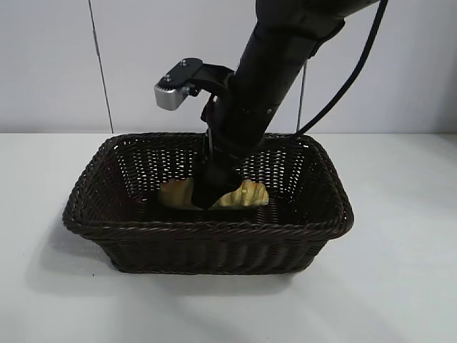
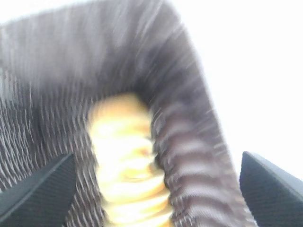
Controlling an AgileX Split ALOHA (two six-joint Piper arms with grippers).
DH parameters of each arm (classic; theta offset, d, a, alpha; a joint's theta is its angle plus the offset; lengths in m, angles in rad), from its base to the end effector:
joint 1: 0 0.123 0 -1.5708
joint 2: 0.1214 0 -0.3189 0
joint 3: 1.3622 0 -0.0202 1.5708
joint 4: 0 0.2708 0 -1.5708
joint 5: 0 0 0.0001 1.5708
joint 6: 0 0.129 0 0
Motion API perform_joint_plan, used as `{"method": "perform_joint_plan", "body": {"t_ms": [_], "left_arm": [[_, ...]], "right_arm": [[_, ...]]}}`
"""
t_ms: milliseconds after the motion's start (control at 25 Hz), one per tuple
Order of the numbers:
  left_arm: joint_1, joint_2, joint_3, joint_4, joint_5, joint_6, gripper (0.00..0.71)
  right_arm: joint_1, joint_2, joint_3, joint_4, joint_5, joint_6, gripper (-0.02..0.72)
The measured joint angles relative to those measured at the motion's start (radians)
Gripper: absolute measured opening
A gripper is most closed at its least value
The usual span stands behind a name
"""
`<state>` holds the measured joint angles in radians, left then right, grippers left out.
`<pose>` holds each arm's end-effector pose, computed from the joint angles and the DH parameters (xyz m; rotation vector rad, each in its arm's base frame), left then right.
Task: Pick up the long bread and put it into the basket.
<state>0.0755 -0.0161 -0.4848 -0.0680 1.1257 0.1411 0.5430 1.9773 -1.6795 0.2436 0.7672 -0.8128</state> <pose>0.0081 -0.0073 0.2576 0.0750 2.1054 0.0476 0.4188 0.2780 0.2572 -1.4571 2.0592 0.1757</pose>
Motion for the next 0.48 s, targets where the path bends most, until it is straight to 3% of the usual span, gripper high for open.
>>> {"method": "perform_joint_plan", "body": {"t_ms": [120, 320, 400, 480], "left_arm": [[0.0, 0.0, 0.0, 0.0, 0.0, 0.0, 0.693], [0.0, 0.0, 0.0, 0.0, 0.0, 0.0, 0.693], [0.0, 0.0, 0.0, 0.0, 0.0, 0.0, 0.693], [0.0, 0.0, 0.0, 0.0, 0.0, 0.0, 0.693]], "right_arm": [[0.0, -0.001, -0.104, -0.055, 0.083, 0.232, 0.652], [0.0, -0.001, -0.274, -0.251, 0.242, 0.662, 0.652], [0.0, -0.001, -0.34, -0.32, 0.313, 0.774, 0.652], [-0.002, -0.001, -0.389, -0.369, 0.366, 0.84, 0.652]]}}
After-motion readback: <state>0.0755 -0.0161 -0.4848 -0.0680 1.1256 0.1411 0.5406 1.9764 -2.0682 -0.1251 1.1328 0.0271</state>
